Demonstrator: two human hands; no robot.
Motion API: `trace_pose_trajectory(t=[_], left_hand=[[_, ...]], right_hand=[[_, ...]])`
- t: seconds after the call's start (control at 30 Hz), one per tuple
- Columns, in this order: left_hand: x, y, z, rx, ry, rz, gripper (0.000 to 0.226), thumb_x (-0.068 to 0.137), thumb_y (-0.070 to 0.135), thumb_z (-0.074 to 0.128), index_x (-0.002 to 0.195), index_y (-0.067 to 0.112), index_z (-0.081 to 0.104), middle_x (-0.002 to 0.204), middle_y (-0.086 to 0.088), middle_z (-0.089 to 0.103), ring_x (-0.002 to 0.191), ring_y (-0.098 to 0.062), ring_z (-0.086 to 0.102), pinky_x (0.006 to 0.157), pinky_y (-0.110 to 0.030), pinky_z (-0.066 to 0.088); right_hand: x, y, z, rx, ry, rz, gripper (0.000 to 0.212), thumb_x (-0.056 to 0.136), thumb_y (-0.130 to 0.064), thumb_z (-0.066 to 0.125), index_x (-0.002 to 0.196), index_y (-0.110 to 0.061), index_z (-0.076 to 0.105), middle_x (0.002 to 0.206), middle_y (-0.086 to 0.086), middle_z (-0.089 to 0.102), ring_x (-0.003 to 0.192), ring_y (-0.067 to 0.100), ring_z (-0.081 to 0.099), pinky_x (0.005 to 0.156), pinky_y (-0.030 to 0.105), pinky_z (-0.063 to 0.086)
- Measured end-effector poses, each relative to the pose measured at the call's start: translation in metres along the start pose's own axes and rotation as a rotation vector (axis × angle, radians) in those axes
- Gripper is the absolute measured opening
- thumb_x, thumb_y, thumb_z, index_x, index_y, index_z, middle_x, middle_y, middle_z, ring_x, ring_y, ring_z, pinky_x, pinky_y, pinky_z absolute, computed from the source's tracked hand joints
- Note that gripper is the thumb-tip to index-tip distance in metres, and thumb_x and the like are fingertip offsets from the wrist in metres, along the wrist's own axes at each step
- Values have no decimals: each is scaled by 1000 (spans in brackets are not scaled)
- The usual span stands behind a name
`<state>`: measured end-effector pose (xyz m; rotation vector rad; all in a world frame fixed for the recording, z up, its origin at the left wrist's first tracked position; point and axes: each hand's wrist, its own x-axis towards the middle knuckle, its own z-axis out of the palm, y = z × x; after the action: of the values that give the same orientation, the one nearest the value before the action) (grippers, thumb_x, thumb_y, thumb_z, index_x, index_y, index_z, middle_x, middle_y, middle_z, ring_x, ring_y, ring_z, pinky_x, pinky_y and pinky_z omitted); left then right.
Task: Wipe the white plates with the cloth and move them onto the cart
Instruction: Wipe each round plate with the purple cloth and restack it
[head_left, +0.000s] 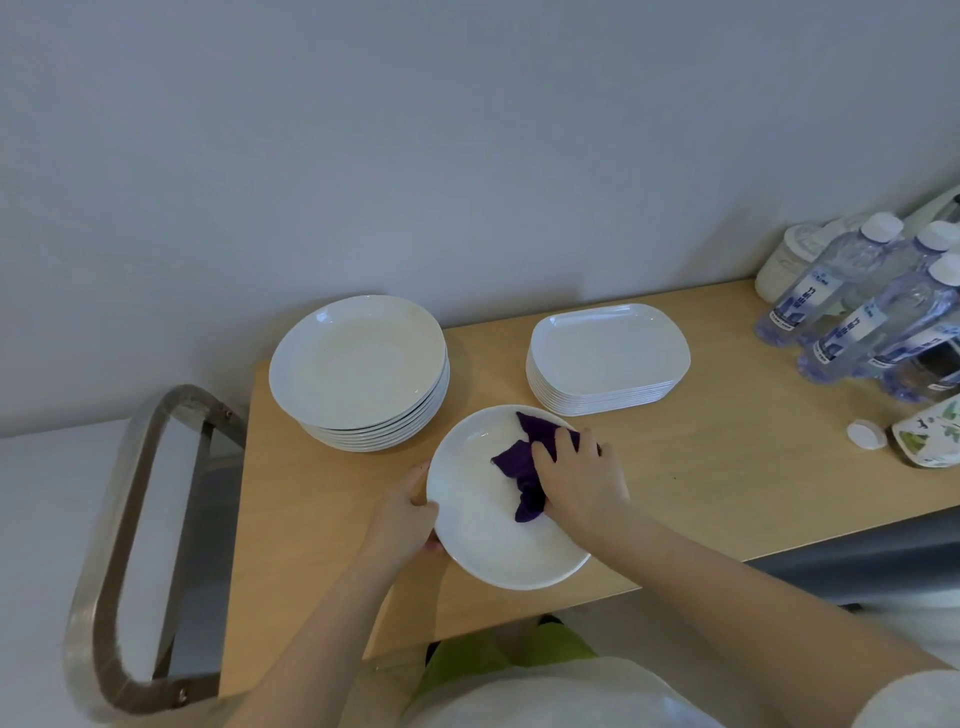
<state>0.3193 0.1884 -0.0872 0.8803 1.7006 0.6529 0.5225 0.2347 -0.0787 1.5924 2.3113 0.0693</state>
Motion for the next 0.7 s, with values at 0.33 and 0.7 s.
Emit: trace_pose_trajectory(t=[0.33,0.7], left_hand=[[1,-2,-3,-72,-11,6,62,82,-6,51,131,33,54,78,9,69,54,-8,66,48,-31,56],[3,-2,-2,-71,-4,11,54,85,-2,57,115,43,50,60,6,68,51,-14,67,50,-35,58]], right_hand=[[12,-16,3,351,14,62,50,91,-42,46,135,-22,36,134,9,41,116,35,40,96,38,39],[22,-51,-2,303,154,-386,49,82,-31,62,129,-23,52,136,5,50,121,32,45,86,42,46]])
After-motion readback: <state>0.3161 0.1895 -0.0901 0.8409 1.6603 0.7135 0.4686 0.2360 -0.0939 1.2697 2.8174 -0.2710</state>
